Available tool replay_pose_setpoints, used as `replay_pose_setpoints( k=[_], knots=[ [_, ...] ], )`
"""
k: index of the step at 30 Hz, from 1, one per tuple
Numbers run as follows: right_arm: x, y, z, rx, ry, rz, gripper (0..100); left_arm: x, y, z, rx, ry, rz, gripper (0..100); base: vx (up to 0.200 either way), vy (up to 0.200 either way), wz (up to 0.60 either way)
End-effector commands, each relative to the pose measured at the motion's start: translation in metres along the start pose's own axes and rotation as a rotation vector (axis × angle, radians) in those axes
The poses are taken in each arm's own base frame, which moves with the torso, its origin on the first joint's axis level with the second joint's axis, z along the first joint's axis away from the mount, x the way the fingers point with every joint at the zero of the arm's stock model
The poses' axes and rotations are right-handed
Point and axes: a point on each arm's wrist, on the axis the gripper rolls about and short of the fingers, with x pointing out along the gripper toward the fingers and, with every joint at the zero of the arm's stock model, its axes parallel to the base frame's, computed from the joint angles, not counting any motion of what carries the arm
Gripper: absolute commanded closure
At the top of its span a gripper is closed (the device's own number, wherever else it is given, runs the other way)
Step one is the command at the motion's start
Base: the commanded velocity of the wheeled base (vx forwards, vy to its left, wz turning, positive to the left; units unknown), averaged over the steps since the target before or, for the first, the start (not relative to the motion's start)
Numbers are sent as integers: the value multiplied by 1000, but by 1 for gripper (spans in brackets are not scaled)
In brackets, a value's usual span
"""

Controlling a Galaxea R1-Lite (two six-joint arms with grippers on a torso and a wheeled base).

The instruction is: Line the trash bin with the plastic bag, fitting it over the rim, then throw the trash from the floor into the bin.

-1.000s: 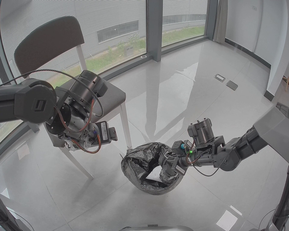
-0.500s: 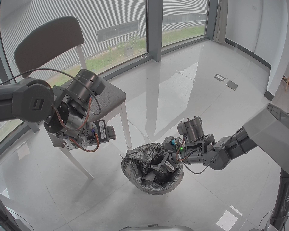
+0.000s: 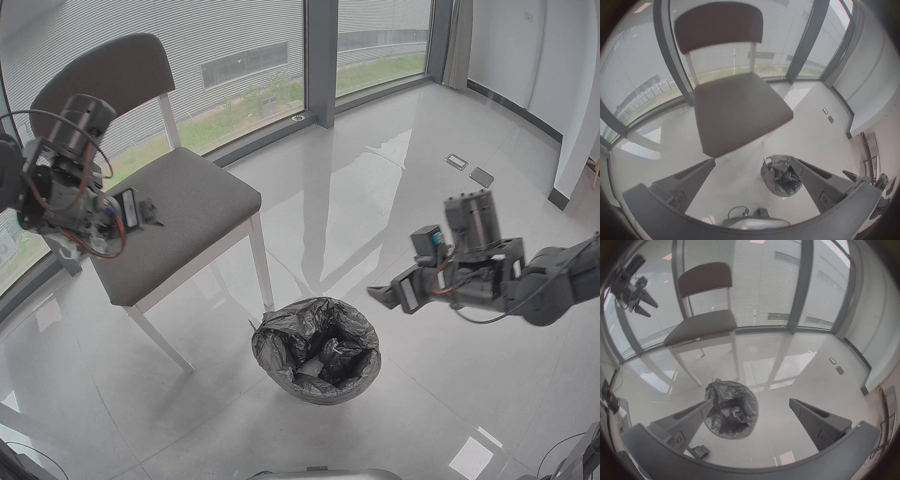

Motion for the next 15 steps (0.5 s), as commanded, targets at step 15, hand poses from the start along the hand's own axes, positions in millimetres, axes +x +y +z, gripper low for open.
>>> replay_pose_setpoints(
  k=[15],
  knots=[
    [-390, -6, -159, 221, -110, -510, 0, -285, 152, -214, -68, -246, 192, 0, 0, 0, 0]
  ],
)
